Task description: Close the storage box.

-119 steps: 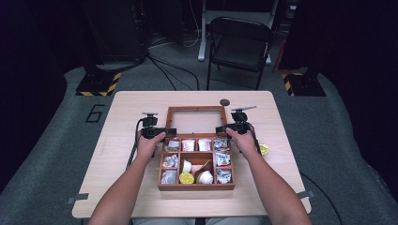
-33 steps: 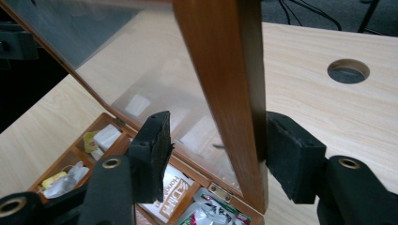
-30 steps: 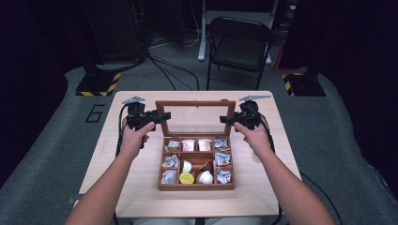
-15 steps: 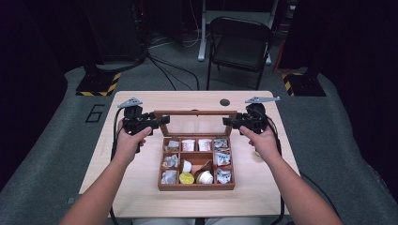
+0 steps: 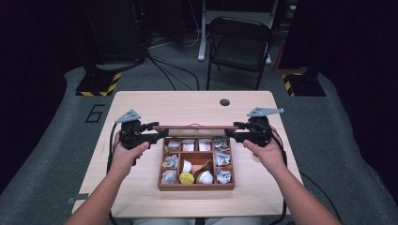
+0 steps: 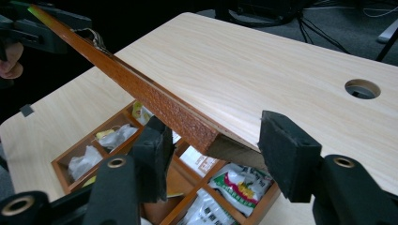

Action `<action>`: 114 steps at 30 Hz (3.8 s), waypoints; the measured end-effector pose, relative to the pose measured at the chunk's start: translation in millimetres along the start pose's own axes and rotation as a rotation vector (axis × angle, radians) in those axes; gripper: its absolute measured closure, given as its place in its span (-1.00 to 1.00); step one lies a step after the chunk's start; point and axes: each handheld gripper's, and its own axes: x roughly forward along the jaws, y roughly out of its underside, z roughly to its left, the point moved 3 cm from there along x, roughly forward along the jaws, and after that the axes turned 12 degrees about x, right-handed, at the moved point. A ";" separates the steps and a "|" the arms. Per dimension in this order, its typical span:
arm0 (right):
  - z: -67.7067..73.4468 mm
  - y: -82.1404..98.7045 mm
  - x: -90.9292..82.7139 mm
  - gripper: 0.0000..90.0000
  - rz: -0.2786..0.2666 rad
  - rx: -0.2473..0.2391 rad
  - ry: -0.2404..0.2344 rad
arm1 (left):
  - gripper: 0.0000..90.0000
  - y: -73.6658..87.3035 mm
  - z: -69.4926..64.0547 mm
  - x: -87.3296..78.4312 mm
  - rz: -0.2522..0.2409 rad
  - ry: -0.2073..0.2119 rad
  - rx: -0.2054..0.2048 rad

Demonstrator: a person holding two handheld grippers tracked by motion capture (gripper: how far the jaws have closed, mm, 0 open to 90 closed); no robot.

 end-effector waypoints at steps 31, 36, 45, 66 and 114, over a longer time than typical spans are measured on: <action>19.6 70.7 -26.3 0.06 -0.017 -0.031 0.005 | -0.11 50.2 -43.1 -28.5 0.033 -0.008 0.044; 19.0 82.8 -27.8 0.08 -0.008 0.001 -0.010 | -0.10 60.7 -49.5 -30.2 0.038 -0.012 0.040; 20.1 101.7 -31.5 0.12 -0.027 0.013 -0.024 | -0.09 75.2 -57.8 -31.7 0.046 -0.017 0.041; 21.0 130.6 -29.3 0.17 0.002 0.008 -0.011 | -0.04 113.3 -73.8 -28.2 0.155 0.009 0.050; 9.5 159.7 -8.2 0.09 0.161 0.020 0.025 | -0.07 133.4 -78.3 -29.1 0.221 0.040 -0.041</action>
